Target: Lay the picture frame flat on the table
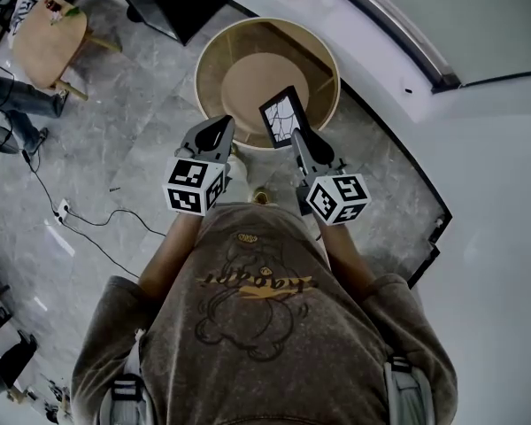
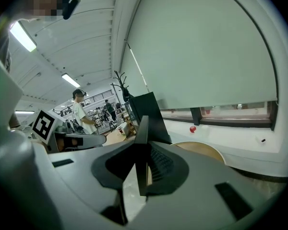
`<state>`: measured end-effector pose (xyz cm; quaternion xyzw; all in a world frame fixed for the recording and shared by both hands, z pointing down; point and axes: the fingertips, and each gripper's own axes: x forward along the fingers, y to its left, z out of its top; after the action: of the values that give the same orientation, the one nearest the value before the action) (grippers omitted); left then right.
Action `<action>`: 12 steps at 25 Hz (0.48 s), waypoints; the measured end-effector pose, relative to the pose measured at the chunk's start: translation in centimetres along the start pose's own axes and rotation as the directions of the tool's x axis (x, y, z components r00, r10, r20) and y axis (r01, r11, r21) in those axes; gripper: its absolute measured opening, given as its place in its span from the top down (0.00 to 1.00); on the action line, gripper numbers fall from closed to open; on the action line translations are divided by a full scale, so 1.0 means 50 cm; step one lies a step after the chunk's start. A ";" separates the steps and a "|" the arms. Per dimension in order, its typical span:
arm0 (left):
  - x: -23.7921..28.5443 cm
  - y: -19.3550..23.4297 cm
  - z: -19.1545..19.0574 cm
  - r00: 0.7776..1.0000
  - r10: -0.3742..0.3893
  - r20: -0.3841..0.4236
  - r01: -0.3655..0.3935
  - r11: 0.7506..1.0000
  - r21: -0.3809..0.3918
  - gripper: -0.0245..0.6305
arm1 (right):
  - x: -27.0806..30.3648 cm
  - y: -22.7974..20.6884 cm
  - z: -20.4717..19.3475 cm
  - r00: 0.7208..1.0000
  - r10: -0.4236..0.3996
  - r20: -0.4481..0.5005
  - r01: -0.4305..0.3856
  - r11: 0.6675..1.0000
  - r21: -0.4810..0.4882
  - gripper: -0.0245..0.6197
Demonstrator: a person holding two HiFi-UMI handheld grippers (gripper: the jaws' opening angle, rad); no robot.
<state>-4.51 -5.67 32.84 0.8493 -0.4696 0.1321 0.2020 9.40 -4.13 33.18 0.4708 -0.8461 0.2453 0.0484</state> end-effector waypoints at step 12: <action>0.113 0.103 0.062 0.997 -0.057 -0.051 0.056 0.998 -0.015 0.94 | 0.150 -0.034 0.069 0.999 -0.037 -0.014 0.037 0.999 0.026 0.83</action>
<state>-5.81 -13.76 33.55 0.8571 -0.4411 0.1447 0.2235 7.15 -12.23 33.14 0.4853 -0.8335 0.2587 0.0525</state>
